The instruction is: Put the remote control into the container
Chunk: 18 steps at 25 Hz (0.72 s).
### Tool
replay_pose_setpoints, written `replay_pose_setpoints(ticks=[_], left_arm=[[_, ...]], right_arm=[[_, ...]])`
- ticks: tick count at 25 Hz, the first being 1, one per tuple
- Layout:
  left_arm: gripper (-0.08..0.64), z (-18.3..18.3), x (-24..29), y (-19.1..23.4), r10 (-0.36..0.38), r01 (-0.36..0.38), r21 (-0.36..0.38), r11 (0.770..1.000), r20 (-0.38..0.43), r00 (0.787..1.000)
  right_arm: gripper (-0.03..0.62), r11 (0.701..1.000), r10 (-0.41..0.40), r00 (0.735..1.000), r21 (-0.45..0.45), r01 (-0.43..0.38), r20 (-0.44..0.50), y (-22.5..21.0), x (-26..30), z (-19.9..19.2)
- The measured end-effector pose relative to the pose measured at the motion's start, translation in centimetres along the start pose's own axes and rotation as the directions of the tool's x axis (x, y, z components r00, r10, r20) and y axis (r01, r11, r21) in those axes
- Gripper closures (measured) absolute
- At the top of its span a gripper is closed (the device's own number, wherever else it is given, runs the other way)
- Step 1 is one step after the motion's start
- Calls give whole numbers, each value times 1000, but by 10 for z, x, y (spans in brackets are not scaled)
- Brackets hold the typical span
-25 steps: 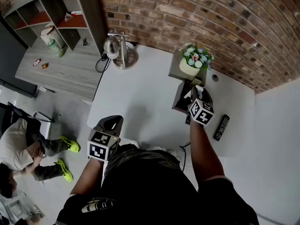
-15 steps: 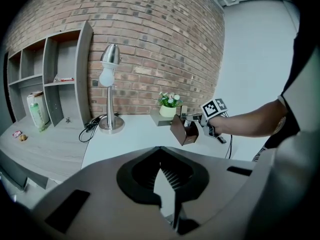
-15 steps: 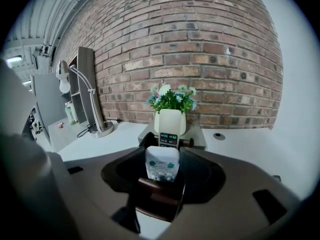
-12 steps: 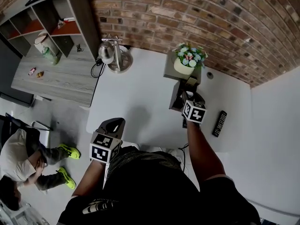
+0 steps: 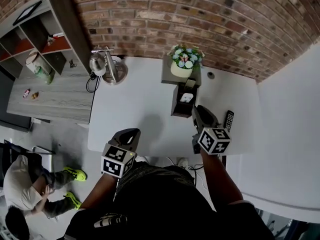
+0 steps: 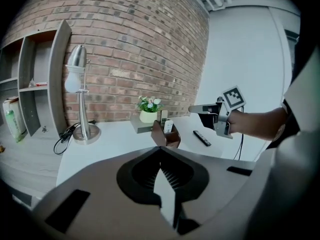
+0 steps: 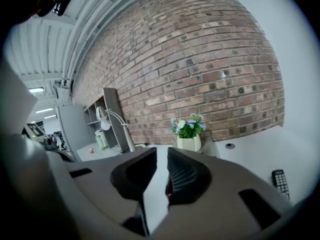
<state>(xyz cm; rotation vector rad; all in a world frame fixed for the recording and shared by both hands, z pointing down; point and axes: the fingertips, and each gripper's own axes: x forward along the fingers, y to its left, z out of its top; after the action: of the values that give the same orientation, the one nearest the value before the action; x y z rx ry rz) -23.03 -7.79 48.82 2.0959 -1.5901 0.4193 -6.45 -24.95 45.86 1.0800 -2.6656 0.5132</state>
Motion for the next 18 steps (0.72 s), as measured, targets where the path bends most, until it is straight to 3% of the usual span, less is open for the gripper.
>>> replay_pose_setpoints(ticks=[1, 2, 6, 10, 13, 18], left_arm=[[554, 5, 2, -8, -23, 23, 5, 1000, 11, 1000], [555, 10, 4, -16, -47, 47, 10, 999, 22, 999], [554, 28, 9, -46, -131, 129, 36, 991, 61, 989], [555, 26, 21, -71, -194, 192, 30, 981, 52, 980], [554, 17, 29, -87, -232, 232, 11, 973, 24, 972], [555, 17, 32, -105, -263, 262, 45, 964, 16, 965]], right_arm=[[553, 999, 34, 999, 14, -34, 7, 11, -13, -2], [583, 998, 65, 998, 25, -65, 14, 22, -25, -4], [584, 991, 129, 991, 25, -130, 16, 56, -68, -15], [586, 994, 109, 994, -19, -109, -13, 65, -99, -33], [586, 997, 75, 997, 8, -74, -16, 60, -117, -44], [584, 998, 35, 999, 51, -34, -16, 49, -138, -58]])
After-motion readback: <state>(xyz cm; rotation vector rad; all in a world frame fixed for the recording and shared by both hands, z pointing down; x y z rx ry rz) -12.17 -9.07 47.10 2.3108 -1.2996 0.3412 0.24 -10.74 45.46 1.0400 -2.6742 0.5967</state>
